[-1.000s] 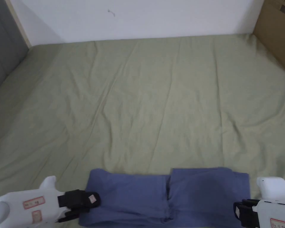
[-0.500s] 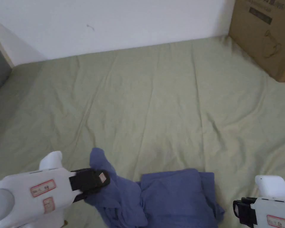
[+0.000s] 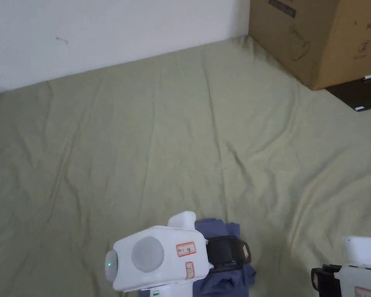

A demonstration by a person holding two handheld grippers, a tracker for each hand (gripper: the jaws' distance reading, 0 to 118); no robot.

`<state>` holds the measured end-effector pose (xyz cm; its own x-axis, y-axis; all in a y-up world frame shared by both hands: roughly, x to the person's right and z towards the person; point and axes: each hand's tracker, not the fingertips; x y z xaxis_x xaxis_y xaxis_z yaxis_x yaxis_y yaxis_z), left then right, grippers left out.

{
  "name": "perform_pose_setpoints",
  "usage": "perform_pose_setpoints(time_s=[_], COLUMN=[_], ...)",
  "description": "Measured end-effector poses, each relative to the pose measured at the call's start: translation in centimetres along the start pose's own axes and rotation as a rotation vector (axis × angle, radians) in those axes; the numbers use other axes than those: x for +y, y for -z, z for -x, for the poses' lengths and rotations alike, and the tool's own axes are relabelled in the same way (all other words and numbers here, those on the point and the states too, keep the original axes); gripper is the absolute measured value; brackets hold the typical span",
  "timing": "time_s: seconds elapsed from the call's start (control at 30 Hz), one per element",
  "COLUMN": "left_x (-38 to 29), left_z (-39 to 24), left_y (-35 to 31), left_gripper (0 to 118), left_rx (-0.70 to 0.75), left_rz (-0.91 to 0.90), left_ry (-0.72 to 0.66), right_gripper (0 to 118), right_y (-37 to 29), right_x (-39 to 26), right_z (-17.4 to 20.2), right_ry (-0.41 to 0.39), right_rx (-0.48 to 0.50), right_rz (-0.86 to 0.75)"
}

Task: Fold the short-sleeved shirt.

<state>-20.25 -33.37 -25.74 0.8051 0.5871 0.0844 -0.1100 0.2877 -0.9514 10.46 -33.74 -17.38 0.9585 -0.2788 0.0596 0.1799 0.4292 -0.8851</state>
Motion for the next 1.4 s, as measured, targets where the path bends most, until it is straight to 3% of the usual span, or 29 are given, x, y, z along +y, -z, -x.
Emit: perform_pose_setpoints(time_s=[0.1,0.13,0.2,0.27,0.43,0.7,0.77,0.87,0.93,1.07,1.2,1.4], left_x=[0.5,0.8,0.9,0.5,-0.9,-1.8,-2.1,-2.6,-2.4,-2.9,-2.7,-3.0], left_z=[1.5,2.1,3.2,4.6,6.5,0.8,-0.8,-1.1,-2.3,-3.6,-1.7,6.4], left_y=[-3.6,-4.6,-6.8,-7.7,-6.6,1.3,4.3,6.4,5.6,4.6,1.4,-7.1], left_gripper=[65,50,43,0,0,0,0,0,0,0,0,0], left_rx=[0.028,0.053,0.123,0.209,0.214,0.045,0.105,0.097,0.081,-0.006,-0.045,-0.002], left_rz=[-0.157,-0.16,-0.209,-0.249,-0.164,0.034,0.105,0.134,0.133,0.138,0.062,-0.139], left_ry=[-0.031,-0.035,-0.031,-0.023,-0.081,0.067,0.151,0.132,0.119,0.227,0.139,-0.034], right_gripper=[0,0,0,0,0,0,0,0,0,0,0,0], right_y=[-0.2,-0.1,0.3,0.6,0.9,0.8,0.7,0.3,-0.1,0.1,0.1,0.7], right_x=[-0.1,0.0,0.3,0.4,0.6,0.4,0.3,0.2,0.3,0.8,1.7,3.5], right_z=[-0.8,-0.9,-1.0,-1.0,-0.6,-0.4,-0.4,-0.4,-0.1,1.2,3.2,8.1], right_ry=[0.008,0.008,0.002,0.007,0.014,-0.002,-0.001,0.001,-0.012,-0.046,-0.099,-0.239], right_rx=[-0.012,-0.016,-0.019,-0.022,0.003,-0.004,-0.004,-0.006,0.0,0.011,0.042,0.09], right_rz=[0.0,0.0,0.003,-0.002,-0.006,-0.001,-0.001,-0.002,-0.005,-0.004,-0.006,-0.006])
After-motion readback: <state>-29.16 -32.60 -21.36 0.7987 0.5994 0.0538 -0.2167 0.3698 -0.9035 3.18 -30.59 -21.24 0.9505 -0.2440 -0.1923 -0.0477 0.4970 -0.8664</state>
